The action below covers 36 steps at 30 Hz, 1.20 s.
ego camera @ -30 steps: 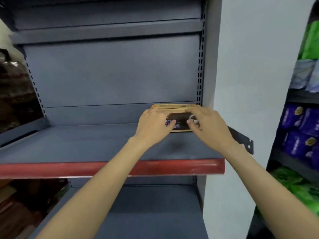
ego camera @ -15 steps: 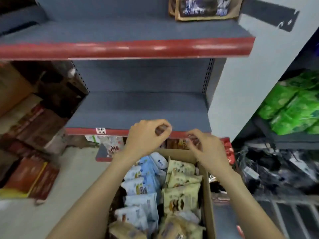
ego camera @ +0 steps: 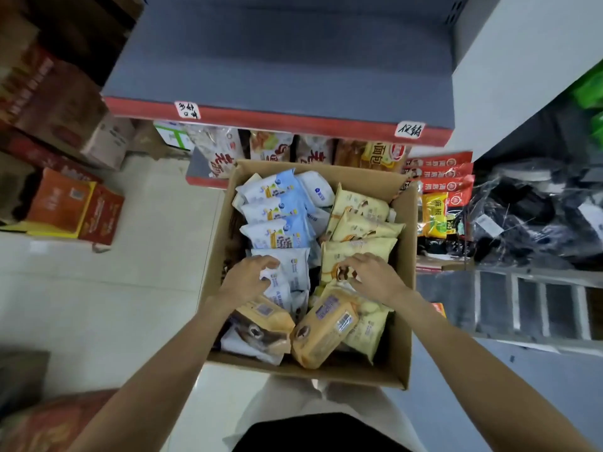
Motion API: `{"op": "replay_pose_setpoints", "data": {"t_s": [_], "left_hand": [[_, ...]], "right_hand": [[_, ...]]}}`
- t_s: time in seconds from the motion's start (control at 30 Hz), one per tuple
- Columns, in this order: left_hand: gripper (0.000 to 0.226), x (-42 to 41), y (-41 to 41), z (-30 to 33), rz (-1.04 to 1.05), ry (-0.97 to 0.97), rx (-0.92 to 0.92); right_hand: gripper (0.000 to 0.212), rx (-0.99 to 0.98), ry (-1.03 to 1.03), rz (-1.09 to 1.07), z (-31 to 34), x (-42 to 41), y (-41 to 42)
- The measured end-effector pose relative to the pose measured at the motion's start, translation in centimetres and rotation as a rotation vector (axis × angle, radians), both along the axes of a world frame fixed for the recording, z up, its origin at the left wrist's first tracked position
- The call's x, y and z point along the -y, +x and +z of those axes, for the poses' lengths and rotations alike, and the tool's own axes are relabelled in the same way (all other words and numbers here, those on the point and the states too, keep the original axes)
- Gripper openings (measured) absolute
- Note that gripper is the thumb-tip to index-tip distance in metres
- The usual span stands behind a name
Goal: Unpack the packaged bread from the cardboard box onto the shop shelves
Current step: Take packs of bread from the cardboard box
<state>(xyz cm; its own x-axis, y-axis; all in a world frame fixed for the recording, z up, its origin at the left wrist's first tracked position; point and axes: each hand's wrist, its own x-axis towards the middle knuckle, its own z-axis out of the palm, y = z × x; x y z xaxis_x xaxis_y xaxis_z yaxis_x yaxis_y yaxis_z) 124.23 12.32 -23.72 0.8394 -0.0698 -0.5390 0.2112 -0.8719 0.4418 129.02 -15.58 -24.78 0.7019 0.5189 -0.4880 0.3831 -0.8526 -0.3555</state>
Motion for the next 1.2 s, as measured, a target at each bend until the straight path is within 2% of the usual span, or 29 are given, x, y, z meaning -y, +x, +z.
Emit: {"op": "replay_pose_setpoints", "data": {"t_s": [0.1,0.17,0.23,0.3,0.4,0.53,0.6,0.7,0.77,0.83,0.93,1.03,1.1,1.2], "left_hand": [[0.063,-1.7,-3.5,-2.9,-0.253,0.138,-0.124],[0.071,-2.1,-5.7,-4.9,-0.413,0.216,-0.172],[0.078,-2.1,-7.0,-6.5,-0.546,0.312,-0.191],[0.083,-1.9,-7.4,-7.4,-0.597,0.383,-0.177],[0.08,-1.8,-6.8,-7.7,-0.597,0.405,-0.153],[0.066,-2.4,-5.7,-8.2,-0.642,0.415,-0.086],[0.063,-2.9,-5.3,-8.1,-0.638,0.4,-0.085],[0.071,-3.6,-4.9,-7.9,-0.566,0.355,-0.076],[0.073,-3.6,-4.8,-7.8,-0.509,0.308,-0.039],[0.074,-3.2,-4.6,-7.7,-0.399,0.238,-0.029],[0.076,-2.2,-4.2,-7.4,-0.294,0.2,-0.026],[0.079,-1.8,-3.9,-7.3,-0.196,0.145,-0.055],[0.075,-1.7,-3.7,-6.8,-0.04,0.038,-0.091],[0.058,-1.3,-3.1,-4.7,0.329,-0.265,-0.144]], "right_hand": [[0.047,-0.107,-0.02,0.266,-1.3,-2.1,-1.4],[0.065,-0.185,-0.102,0.467,-1.9,-3.0,-3.1],[0.084,-0.116,-0.208,0.671,-2.8,-3.0,-4.9],[0.095,0.008,-0.304,0.758,-4.0,-2.7,-6.5],[0.088,0.091,-0.316,0.743,-5.0,-2.5,-8.0],[0.058,0.26,-0.187,0.773,-5.4,-3.2,-7.2],[0.05,0.266,-0.142,0.764,-5.3,-3.1,-6.0],[0.054,0.196,-0.174,0.584,-4.2,-1.2,-3.9],[0.057,0.136,-0.18,0.291,-3.1,0.3,-2.6],[0.06,-0.033,-0.153,-0.082,-2.3,1.2,-1.7],[0.063,-0.308,-0.018,-0.416,-2.6,1.0,-1.5],[0.061,-0.491,0.182,-0.675,-2.7,0.2,-1.9],[0.063,-0.558,0.282,-0.8,-2.0,-0.1,-1.8],[0.062,-0.604,0.441,-0.938,-0.3,0.2,-1.4]]}}
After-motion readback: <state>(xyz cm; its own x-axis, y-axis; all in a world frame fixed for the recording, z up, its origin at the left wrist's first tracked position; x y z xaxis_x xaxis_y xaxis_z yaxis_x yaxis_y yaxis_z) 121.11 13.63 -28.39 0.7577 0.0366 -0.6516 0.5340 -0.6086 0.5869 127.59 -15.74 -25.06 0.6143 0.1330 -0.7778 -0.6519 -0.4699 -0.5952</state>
